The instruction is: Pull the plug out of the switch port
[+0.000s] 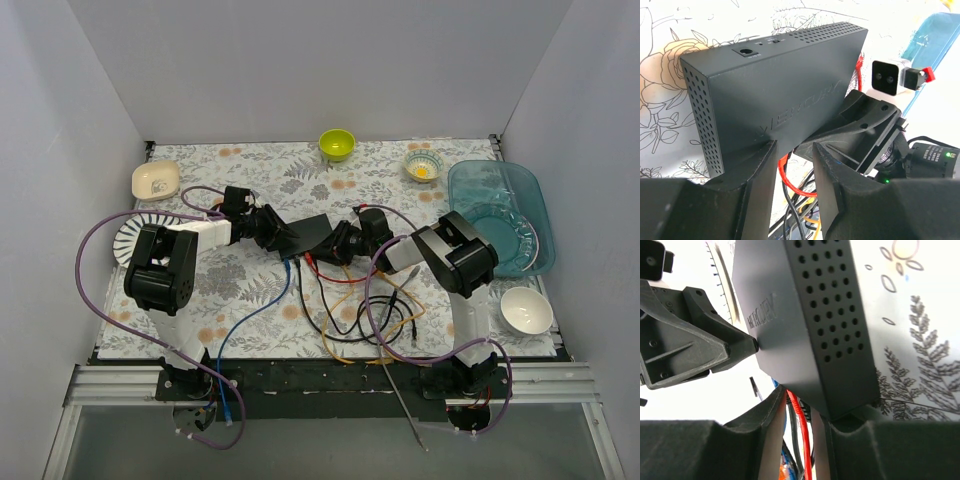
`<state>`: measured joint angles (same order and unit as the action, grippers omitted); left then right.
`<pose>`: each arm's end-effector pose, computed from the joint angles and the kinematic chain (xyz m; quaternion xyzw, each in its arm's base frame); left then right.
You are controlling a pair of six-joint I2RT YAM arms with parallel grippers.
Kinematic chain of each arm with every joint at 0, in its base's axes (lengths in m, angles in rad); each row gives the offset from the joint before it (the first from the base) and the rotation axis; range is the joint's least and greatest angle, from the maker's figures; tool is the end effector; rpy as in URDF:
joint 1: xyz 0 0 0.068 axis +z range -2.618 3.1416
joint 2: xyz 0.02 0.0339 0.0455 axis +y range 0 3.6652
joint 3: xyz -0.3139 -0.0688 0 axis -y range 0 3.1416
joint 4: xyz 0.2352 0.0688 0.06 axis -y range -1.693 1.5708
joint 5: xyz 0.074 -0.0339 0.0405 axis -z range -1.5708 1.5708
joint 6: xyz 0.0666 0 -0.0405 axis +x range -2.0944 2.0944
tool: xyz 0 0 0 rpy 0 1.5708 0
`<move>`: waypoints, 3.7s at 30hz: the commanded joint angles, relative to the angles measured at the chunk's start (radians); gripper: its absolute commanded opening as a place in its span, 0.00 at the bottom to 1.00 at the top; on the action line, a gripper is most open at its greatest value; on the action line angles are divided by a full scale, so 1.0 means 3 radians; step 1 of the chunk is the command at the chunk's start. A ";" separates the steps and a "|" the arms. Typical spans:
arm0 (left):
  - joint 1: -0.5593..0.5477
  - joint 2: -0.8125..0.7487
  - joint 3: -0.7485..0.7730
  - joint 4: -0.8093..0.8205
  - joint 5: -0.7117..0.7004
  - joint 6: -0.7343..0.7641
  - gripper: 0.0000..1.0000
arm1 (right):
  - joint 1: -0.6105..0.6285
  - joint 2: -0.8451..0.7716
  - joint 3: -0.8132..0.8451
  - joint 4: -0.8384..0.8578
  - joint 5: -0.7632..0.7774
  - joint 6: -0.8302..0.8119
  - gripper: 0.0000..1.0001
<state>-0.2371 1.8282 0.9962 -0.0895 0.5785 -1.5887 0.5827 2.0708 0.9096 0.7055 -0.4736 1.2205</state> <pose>0.3619 -0.1249 0.1802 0.4972 -0.7656 0.4072 0.0270 0.3497 0.2669 0.1385 0.1407 0.8222 0.5269 0.1629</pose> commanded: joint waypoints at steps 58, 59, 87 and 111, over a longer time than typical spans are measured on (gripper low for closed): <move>-0.0023 -0.0092 0.0069 0.0171 -0.0077 -0.0104 0.37 | -0.0025 -0.0814 0.0429 -0.1452 0.0301 -0.1624 0.57; -0.0018 -0.0030 0.0064 0.0155 -0.0108 -0.0084 0.37 | 0.0000 -0.0747 0.0475 -0.1462 0.0219 -0.1614 0.57; 0.0028 0.0083 -0.0023 -0.0029 -0.0190 0.0044 0.35 | 0.0144 0.0097 0.0414 -0.0434 0.0321 -0.0101 0.38; 0.0028 -0.0035 -0.0222 0.0073 -0.0108 0.0055 0.35 | 0.0134 0.0332 0.0159 0.0302 0.0418 0.0708 0.15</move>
<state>-0.2310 1.8423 0.9810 -0.0135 0.5716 -1.6066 0.6277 2.1387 0.9710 0.7601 -0.3653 1.3964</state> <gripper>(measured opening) 0.348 0.230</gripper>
